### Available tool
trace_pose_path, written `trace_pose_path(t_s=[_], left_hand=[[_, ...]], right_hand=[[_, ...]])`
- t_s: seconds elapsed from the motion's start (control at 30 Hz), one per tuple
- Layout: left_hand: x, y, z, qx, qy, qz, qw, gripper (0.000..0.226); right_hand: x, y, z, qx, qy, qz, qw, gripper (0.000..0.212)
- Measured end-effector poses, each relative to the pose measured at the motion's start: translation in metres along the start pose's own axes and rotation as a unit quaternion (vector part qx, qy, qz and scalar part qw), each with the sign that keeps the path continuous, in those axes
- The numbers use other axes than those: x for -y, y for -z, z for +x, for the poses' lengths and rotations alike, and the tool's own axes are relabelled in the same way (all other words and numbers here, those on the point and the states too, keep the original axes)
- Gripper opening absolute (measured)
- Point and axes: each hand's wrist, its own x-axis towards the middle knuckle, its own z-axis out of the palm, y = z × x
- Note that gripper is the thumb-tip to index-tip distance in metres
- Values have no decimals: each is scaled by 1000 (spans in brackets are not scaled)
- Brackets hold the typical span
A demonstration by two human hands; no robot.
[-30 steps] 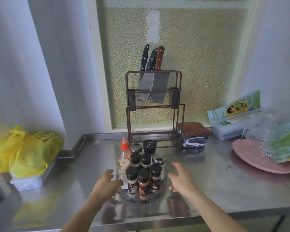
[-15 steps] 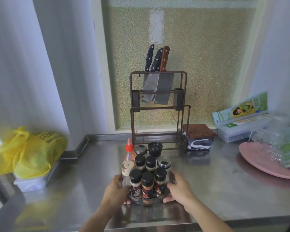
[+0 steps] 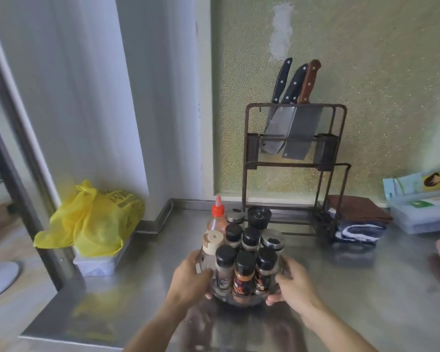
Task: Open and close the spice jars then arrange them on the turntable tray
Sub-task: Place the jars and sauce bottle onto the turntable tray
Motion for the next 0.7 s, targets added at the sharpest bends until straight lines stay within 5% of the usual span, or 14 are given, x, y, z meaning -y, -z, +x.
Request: trace_pose_path(t_s=[0.33,0.7], left_hand=[[8,79,93,-38,20,6,999,40],[40,89,192,-25,38,-35,998,34]], right_hand=[[48,-90,77,52,14,-4,999,32],[45,-133,166,49,25,-36,998,29]])
